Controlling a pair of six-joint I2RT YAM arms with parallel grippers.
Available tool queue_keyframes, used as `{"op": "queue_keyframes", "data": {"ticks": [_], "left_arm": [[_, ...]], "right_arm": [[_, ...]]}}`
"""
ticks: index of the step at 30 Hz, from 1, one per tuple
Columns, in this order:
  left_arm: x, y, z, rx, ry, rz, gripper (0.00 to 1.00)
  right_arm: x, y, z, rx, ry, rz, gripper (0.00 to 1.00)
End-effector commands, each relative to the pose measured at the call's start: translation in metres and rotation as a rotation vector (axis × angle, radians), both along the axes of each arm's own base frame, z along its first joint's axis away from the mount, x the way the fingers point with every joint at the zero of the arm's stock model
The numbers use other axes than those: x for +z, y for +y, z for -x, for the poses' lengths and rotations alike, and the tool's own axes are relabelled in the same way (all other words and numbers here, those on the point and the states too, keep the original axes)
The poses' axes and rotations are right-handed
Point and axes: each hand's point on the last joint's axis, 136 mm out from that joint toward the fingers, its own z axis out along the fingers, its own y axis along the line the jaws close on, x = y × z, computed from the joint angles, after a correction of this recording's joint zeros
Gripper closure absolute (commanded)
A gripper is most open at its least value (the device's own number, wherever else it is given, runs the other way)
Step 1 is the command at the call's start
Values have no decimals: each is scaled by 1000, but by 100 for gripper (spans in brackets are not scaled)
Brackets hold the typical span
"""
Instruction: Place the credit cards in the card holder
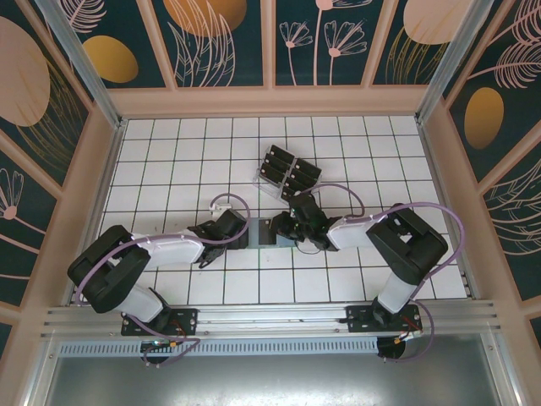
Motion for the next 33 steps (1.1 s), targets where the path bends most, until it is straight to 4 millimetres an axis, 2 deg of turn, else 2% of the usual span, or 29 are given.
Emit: {"op": "queue_keyframes", "data": {"ticks": [1, 9, 16, 20, 33], "left_arm": [[-15, 1, 4, -14, 31, -16, 1], [-16, 0, 4, -17, 32, -13, 1], [-11, 1, 4, -15, 24, -11, 1], [-12, 2, 4, -12, 22, -14, 1], [-16, 2, 5, -12, 30, -20, 1]], "right_arm": [[2, 11, -1, 29, -10, -8, 85], [7, 26, 1, 62, -10, -26, 85], [23, 7, -3, 16, -57, 11, 81], [20, -2, -3, 2, -53, 35, 80], [-1, -8, 4, 2, -11, 78, 75]]}}
